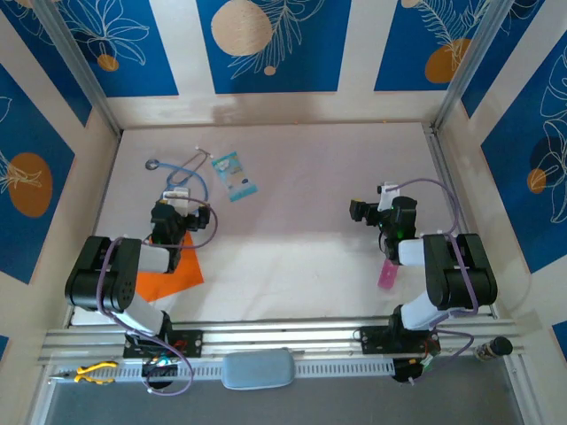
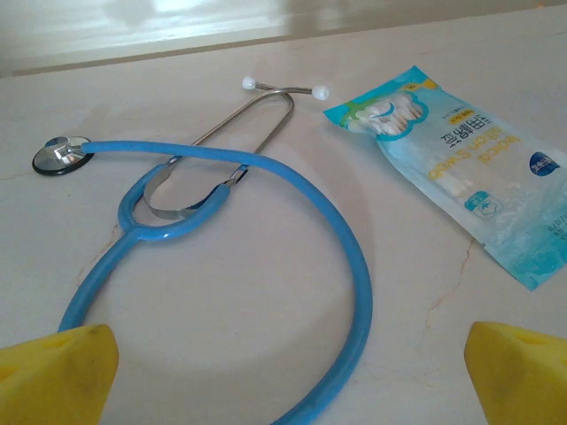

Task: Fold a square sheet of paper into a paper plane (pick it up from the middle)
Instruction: Move the square sheet of paper to the center of the table.

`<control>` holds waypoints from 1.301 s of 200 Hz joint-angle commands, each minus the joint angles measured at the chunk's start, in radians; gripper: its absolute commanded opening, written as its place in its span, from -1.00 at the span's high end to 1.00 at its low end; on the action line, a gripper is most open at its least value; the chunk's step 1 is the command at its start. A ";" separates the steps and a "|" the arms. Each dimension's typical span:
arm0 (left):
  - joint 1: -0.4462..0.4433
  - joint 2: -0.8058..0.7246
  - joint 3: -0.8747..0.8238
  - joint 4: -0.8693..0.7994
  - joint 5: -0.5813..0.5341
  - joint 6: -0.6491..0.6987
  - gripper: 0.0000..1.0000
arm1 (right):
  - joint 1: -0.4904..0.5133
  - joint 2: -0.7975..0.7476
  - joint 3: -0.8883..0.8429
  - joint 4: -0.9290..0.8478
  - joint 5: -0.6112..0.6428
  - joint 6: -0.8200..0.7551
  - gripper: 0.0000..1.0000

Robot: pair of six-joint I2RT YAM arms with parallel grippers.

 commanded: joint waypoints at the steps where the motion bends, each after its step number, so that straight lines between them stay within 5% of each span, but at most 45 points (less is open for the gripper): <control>1: 0.007 0.002 0.017 -0.003 0.022 0.024 -1.00 | -0.003 -0.009 0.026 0.004 -0.012 -0.007 -0.98; 223: 0.008 -0.062 -0.055 0.085 -0.001 0.013 -1.00 | 0.017 -0.044 0.010 0.009 -0.013 -0.036 -0.98; 260: 0.007 -0.238 0.015 -0.226 -0.065 -0.042 -1.00 | 0.017 -0.172 0.117 -0.308 -0.021 0.005 -0.98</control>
